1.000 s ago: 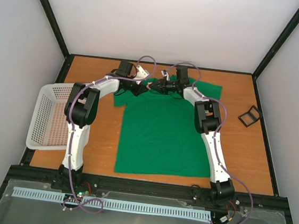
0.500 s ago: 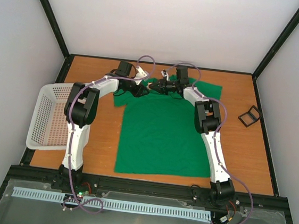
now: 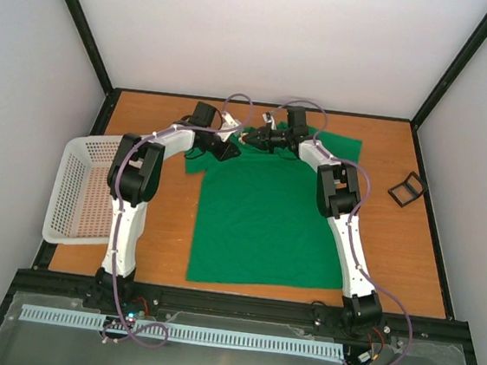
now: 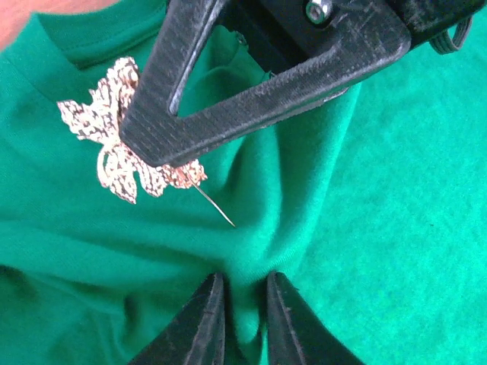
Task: Pin the brooch onto the clothing
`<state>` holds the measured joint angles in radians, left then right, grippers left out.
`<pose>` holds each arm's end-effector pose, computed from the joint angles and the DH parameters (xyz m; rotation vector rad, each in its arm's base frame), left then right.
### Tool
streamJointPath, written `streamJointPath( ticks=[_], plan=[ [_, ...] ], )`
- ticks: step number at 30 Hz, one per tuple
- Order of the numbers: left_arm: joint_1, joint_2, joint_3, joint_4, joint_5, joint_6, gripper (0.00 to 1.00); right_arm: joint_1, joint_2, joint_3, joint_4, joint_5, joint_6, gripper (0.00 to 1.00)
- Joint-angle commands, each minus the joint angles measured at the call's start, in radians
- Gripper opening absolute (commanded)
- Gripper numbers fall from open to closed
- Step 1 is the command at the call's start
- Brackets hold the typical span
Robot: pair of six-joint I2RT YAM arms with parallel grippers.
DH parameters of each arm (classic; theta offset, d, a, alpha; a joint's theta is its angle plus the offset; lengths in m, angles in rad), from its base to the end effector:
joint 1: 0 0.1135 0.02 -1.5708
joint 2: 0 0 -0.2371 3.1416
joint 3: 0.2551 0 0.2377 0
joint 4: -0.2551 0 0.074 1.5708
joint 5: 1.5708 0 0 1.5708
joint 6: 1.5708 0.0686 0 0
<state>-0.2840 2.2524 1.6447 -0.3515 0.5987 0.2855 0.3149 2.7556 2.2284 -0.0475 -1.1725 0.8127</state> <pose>0.4379 -0.1681 0.1086 0.9112 2.2689 -0.7505 0.5063 0.2314 0.0842 -0.2274 2.3208 1.8685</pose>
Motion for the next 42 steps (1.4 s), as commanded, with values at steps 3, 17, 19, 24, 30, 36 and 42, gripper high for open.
streamJointPath(
  ticks=[3,17,19,24,30,36,42],
  plan=[
    [0.005,0.019,0.044,0.046,-0.030,-0.011,0.12,0.010,-0.005,0.023,-0.038,-0.022,-0.012,0.03],
    [0.006,0.051,0.067,0.034,-0.047,0.005,0.19,0.013,-0.016,0.018,-0.018,-0.023,0.049,0.03],
    [0.006,0.052,0.069,0.043,-0.050,0.003,0.14,0.013,-0.016,0.019,-0.035,-0.023,0.042,0.02],
    [0.009,0.054,0.086,0.051,-0.058,0.006,0.04,0.016,-0.018,0.018,-0.095,-0.022,0.009,0.03],
    [0.014,0.042,0.094,0.080,-0.020,-0.012,0.01,0.023,-0.020,0.019,-0.140,-0.015,-0.021,0.03],
    [0.016,0.024,0.090,0.068,0.034,-0.012,0.01,0.023,-0.023,0.016,-0.124,0.004,-0.047,0.03],
    [0.026,0.001,0.048,0.069,0.046,-0.042,0.01,0.017,-0.019,0.017,-0.104,0.024,-0.065,0.03]
  ],
)
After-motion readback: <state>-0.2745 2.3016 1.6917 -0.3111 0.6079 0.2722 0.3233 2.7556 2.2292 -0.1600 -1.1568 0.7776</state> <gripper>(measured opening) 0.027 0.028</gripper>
